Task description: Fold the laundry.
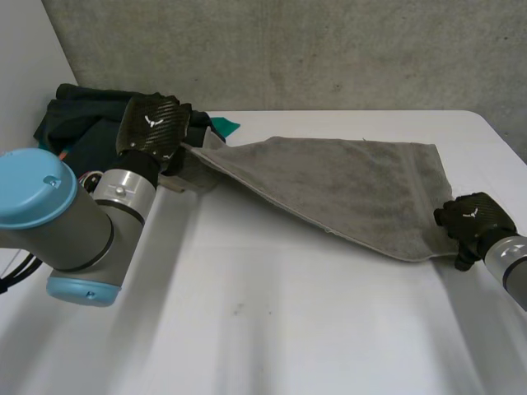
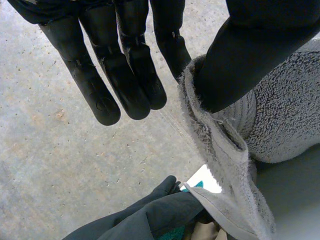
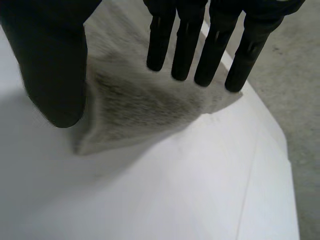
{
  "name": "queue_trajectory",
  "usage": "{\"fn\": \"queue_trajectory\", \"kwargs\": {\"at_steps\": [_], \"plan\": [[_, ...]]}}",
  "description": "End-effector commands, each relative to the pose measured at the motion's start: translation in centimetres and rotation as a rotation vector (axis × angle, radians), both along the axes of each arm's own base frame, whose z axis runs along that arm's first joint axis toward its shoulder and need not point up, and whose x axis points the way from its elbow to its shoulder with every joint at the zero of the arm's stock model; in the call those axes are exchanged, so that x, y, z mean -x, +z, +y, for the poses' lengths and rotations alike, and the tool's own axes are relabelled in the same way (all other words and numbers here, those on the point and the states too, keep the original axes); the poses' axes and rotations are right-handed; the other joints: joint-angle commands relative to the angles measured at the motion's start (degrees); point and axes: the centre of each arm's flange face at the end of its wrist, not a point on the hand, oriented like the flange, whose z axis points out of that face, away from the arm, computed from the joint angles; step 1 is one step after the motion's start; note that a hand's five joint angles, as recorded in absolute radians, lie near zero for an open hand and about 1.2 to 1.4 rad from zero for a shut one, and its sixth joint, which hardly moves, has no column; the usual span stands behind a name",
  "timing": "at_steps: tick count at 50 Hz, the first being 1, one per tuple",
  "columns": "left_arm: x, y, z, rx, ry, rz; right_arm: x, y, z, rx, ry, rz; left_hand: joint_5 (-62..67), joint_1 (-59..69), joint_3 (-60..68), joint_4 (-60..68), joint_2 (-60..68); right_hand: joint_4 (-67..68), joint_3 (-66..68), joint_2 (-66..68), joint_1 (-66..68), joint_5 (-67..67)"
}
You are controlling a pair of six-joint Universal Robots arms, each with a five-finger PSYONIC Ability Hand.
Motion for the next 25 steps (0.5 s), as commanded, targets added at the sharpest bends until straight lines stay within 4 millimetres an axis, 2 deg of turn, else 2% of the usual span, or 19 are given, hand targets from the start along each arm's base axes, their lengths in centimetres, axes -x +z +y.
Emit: {"fn": "queue_trajectory", "kwargs": {"at_steps": [1, 2, 3, 5, 9, 11, 13, 14, 17, 18, 19, 20, 21, 22, 25], "plan": [[0.0, 0.0, 0.0, -0.008, 0.001, -0.002, -0.1, -1.3, -2.4, 0.036, -0.004, 0.008, 13.2, 13.6, 11.6, 11.2, 11.3, 12.8, 13.0, 12.7, 12.7, 12.6], [0.0, 0.1, 0.0, -0.007, 0.000, 0.000, -0.1, -1.6, -2.4, 0.027, -0.005, 0.010, 13.2, 13.6, 11.6, 11.2, 11.3, 16.0, 16.2, 15.8, 15.9, 15.8], [0.0, 0.1, 0.0, -0.007, 0.000, 0.000, -0.1, -1.8, -2.6, 0.019, -0.009, 0.012, 13.2, 13.6, 11.6, 11.2, 11.3, 28.7, 28.9, 28.5, 28.6, 28.5], [-0.1, 0.1, 0.1, -0.011, 0.000, -0.002, 0.1, -1.5, -2.8, 0.020, -0.020, 0.007, 13.2, 13.6, 11.6, 11.2, 11.3, 45.7, 45.9, 45.5, 45.6, 45.4], [-0.1, 0.3, 0.4, -0.031, -0.001, -0.011, 0.3, -0.3, -2.7, 0.020, -0.038, -0.027, 13.2, 13.6, 11.6, 11.2, 11.3, 45.7, 45.9, 45.6, 45.6, 45.5], [-0.3, 0.7, 0.6, -0.032, 0.001, -0.013, 0.6, 2.4, -2.7, 0.069, -0.056, -0.048, 13.2, 13.6, 11.6, 11.2, 11.3, 45.7, 45.9, 45.6, 45.6, 45.5], [-0.9, 2.1, 1.0, -0.028, 0.012, -0.013, 1.2, 5.3, -2.5, 0.120, -0.074, -0.055, 13.2, 13.6, 11.6, 11.2, 11.3, 45.7, 45.9, 45.6, 45.6, 45.5], [-1.2, 2.6, 1.1, -0.029, 0.017, -0.014, 1.9, 7.9, -1.9, 0.150, -0.091, -0.052, 13.2, 13.6, 11.6, 11.2, 11.3, 45.7, 45.9, 45.6, 45.6, 45.5], [-2.2, 3.9, 1.8, -0.054, 0.033, -0.036, 2.6, 11.6, -0.7, 0.185, -0.106, -0.051, 13.2, 13.6, 11.6, 11.2, 11.3, 45.7, 45.9, 45.6, 45.6, 45.5], [-2.4, 4.3, 2.0, -0.064, 0.036, -0.040, 2.9, 13.9, 0.1, 0.207, -0.117, -0.045, 13.2, 13.6, 11.6, 11.2, 11.3, 45.7, 45.9, 45.6, 45.6, 45.5], [-2.5, 4.8, 2.4, -0.071, 0.035, -0.043, 2.9, 15.1, 0.5, 0.215, -0.121, -0.043, 13.2, 13.6, 11.6, 11.2, 11.3, 45.7, 45.9, 45.6, 45.6, 45.5], [-2.9, 6.2, 3.3, -0.075, 0.034, -0.050, 3.1, 16.2, 0.9, 0.221, -0.129, -0.039, 13.2, 13.6, 11.6, 11.2, 11.3, 45.7, 45.9, 45.6, 45.6, 45.5], [-3.0, 6.6, 3.7, -0.085, 0.034, -0.060, 3.3, 17.3, 1.3, 0.231, -0.135, -0.033, 13.2, 13.6, 11.6, 11.2, 11.3, 45.7, 45.9, 45.6, 45.6, 45.5], [-3.3, 7.1, 4.1, -0.093, 0.036, -0.068, 3.8, 19.8, 2.3, 0.259, -0.151, -0.022, 13.2, 13.6, 11.6, 11.2, 11.3, 45.7, 45.9, 45.6, 45.6, 45.5], [-4.0, 8.8, 5.9, -0.126, 0.028, -0.122, 4.4, 22.9, 3.8, 0.302, -0.175, 0.005, 13.2, 13.6, 11.6, 11.2, 11.3, 45.7, 45.9, 45.6, 45.6, 45.5]]}}
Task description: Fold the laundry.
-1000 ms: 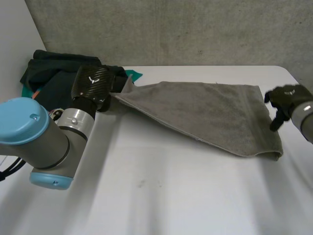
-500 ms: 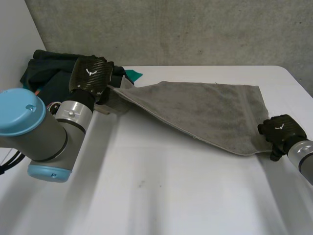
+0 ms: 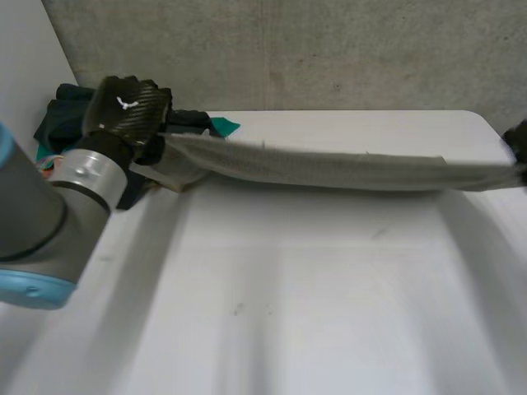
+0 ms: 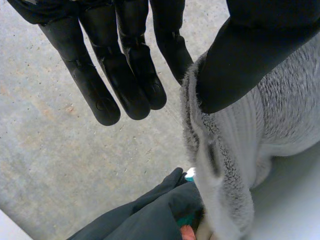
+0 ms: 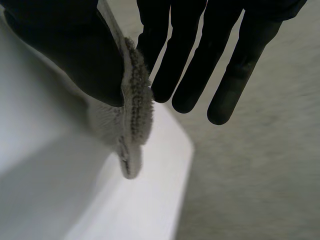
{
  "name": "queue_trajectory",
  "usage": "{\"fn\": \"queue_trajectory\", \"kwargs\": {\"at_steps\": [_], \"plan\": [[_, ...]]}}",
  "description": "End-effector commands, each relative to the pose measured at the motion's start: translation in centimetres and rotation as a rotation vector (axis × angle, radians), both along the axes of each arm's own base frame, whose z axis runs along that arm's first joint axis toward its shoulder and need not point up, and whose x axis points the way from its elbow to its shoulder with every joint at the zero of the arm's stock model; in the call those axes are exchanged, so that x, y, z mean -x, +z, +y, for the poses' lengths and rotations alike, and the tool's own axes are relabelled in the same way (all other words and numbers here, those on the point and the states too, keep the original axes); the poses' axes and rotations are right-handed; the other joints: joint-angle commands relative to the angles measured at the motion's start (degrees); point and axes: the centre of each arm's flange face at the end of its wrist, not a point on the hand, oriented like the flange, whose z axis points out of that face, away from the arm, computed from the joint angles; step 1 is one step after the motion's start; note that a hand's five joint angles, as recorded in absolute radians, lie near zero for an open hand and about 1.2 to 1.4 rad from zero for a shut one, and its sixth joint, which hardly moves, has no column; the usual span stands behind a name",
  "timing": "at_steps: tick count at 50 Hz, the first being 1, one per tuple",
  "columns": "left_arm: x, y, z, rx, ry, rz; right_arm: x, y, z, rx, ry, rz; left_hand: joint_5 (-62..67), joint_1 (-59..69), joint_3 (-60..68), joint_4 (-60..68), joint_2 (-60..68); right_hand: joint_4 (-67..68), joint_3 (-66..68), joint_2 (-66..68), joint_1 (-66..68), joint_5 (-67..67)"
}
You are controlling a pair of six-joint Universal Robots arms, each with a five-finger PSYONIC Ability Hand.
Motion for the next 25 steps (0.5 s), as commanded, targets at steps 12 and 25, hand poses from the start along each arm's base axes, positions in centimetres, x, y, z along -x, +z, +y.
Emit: {"fn": "queue_trajectory", "kwargs": {"at_steps": [12, 25], "plan": [[-1.1, -1.2, 4.2, -0.240, -0.109, -0.397, 0.1, 4.8, 4.2, -0.166, 0.026, 0.185, 13.2, 13.6, 11.6, 11.2, 11.3, 11.4, 11.9, 12.5, 15.2, 13.2], [2.9, -5.6, -8.2, -0.027, -0.049, -0.440, -1.9, 0.3, -5.9, -0.053, -0.116, 0.161, 13.2, 13.6, 11.6, 11.2, 11.3, 11.4, 11.9, 12.5, 15.2, 13.2]]}}
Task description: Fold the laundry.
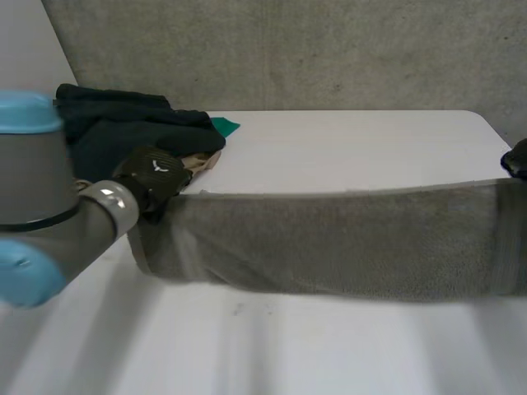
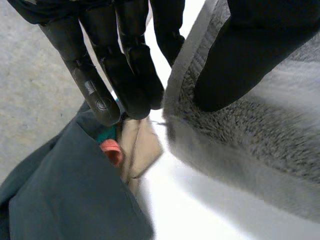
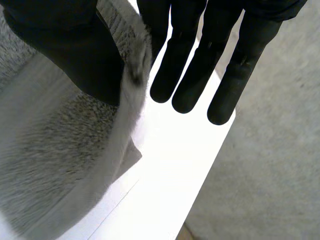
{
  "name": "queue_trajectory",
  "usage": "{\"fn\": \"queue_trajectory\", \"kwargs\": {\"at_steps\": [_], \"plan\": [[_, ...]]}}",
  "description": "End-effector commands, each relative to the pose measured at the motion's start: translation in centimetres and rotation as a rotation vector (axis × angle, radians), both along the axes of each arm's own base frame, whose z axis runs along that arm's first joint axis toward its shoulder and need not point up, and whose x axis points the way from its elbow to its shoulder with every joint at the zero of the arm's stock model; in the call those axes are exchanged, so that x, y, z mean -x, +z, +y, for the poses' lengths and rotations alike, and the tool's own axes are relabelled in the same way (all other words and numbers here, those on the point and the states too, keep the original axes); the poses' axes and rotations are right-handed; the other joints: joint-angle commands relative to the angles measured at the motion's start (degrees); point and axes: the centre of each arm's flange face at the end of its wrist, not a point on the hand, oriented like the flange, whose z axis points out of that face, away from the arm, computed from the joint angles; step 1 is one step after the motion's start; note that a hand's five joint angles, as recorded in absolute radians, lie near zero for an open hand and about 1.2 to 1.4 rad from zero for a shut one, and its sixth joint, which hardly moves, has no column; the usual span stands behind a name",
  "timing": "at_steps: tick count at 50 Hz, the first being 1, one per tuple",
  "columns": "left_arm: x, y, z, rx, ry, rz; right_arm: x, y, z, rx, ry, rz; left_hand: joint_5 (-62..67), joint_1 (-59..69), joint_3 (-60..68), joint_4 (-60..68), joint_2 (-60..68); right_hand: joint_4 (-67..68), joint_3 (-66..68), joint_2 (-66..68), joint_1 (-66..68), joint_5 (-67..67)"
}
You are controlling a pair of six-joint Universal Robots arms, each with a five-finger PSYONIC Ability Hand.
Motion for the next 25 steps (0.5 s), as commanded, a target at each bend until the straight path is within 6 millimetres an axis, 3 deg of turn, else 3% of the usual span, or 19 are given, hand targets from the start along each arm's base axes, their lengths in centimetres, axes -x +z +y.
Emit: {"fn": "queue_trajectory", "kwargs": {"at_steps": [1, 4, 5, 7, 11, 14, 19, 20, 22, 25], "plan": [[2.9, 2.2, -8.4, 0.315, 0.010, 0.107, -1.1, 0.9, -6.8, 0.294, -0.102, -0.048, 13.2, 13.6, 11.6, 11.2, 11.3, 11.4, 11.8, 12.5, 15.3, 13.2], [3.7, 5.7, -10.2, 0.496, 0.011, 0.189, -1.7, 5.3, -9.0, 0.571, -0.120, -0.167, 13.2, 13.6, 11.6, 11.2, 11.3, 11.4, 11.8, 12.5, 15.3, 13.2], [4.0, 8.4, -11.0, 0.629, 0.014, 0.253, -1.9, 6.6, -9.3, 0.647, -0.118, -0.201, 13.2, 13.6, 11.6, 11.2, 11.3, 11.4, 11.8, 12.5, 15.3, 13.2], [4.0, 10.9, -11.5, 0.755, 0.018, 0.329, -2.1, 9.6, -9.9, 0.844, -0.107, -0.298, 13.2, 13.6, 11.6, 11.2, 11.3, 11.4, 11.8, 12.5, 15.3, 13.2], [3.6, 15.2, -11.7, 0.979, 0.072, 0.509, -1.9, 13.7, -9.4, 1.102, -0.083, -0.391, 13.2, 13.6, 11.6, 11.2, 11.3, 11.4, 11.8, 12.5, 15.3, 13.2], [2.7, 17.3, -11.2, 1.036, 0.117, 0.585, -2.2, 13.9, -9.2, 1.128, -0.070, -0.399, 13.2, 13.6, 11.6, 11.2, 11.3, 11.4, 11.8, 12.5, 15.3, 13.2], [2.5, 15.3, -10.6, 0.929, 0.119, 0.544, -3.7, 11.3, -8.8, 1.013, -0.039, -0.408, 13.2, 13.6, 11.6, 11.2, 11.3, 11.4, 11.8, 12.5, 15.3, 13.2], [2.6, 13.4, -10.5, 0.866, 0.118, 0.512, -4.0, 10.6, -8.7, 0.984, -0.031, -0.406, 13.2, 13.6, 11.6, 11.2, 11.3, 11.4, 11.8, 12.5, 15.3, 13.2], [2.6, 11.5, -10.4, 0.808, 0.118, 0.484, -4.4, 9.1, -8.7, 0.921, -0.018, -0.399, 13.2, 13.6, 11.6, 11.2, 11.3, 11.4, 11.8, 12.5, 15.3, 13.2], [2.7, 7.4, -9.7, 0.696, 0.106, 0.430, -4.8, 4.9, -9.0, 0.772, -0.003, -0.380, 13.2, 13.6, 11.6, 11.2, 11.3, 11.4, 11.8, 12.5, 15.3, 13.2]]}}
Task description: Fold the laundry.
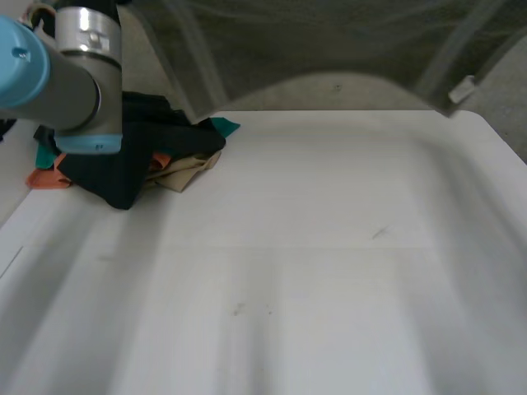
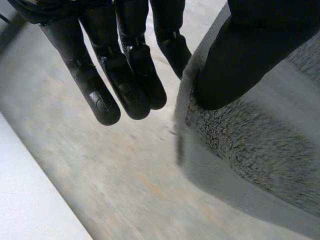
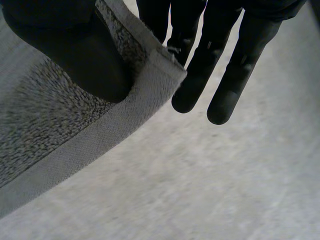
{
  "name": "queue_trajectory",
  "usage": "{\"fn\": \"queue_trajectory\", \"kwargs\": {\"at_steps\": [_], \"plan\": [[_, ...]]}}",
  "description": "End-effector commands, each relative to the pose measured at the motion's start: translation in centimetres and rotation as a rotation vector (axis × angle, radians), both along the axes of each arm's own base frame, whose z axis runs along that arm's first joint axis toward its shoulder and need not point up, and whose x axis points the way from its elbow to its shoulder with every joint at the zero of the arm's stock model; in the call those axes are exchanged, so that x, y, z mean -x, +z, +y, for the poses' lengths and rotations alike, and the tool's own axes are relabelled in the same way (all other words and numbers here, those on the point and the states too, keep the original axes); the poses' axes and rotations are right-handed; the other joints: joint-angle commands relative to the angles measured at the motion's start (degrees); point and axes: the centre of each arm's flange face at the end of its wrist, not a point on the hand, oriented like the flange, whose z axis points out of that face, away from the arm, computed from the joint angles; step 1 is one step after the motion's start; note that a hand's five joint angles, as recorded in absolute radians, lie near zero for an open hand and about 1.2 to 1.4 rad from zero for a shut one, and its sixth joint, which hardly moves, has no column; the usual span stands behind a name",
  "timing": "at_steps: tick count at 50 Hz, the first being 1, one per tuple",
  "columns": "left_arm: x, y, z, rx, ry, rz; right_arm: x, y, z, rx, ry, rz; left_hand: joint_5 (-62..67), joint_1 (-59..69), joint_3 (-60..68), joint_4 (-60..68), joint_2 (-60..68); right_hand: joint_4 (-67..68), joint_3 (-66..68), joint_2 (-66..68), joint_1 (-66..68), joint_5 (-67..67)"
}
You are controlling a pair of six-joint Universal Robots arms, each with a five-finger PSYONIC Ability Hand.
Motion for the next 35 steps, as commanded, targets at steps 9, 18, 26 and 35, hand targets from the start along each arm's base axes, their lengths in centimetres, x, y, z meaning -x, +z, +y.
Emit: {"fn": "queue_trajectory", "kwargs": {"at_steps": [9, 18, 26, 35], "plan": [[-0.3, -17.8, 5.0, -0.539, -0.080, -0.265, -1.7, -18.3, 0.2, -0.641, 0.091, 0.108, 13.1, 13.6, 11.5, 11.2, 11.3, 11.4, 11.7, 12.5, 15.3, 12.9], [-3.2, -20.6, 12.3, -0.762, -0.066, -0.425, -0.5, -22.5, 5.7, -0.993, 0.070, 0.287, 13.1, 13.6, 11.5, 11.2, 11.3, 11.4, 11.7, 12.5, 15.3, 12.9], [-7.5, -20.9, 22.3, -1.098, -0.062, -0.773, 2.4, -21.7, 14.7, -1.273, 0.048, 0.681, 13.1, 13.6, 11.5, 11.2, 11.3, 11.4, 11.7, 12.5, 15.3, 12.9], [-7.2, -19.8, 22.6, -1.176, -0.099, -0.843, 3.4, -21.5, 14.9, -1.242, 0.015, 0.729, 13.1, 13.6, 11.5, 11.2, 11.3, 11.4, 11.7, 12.5, 15.3, 12.9]]}}
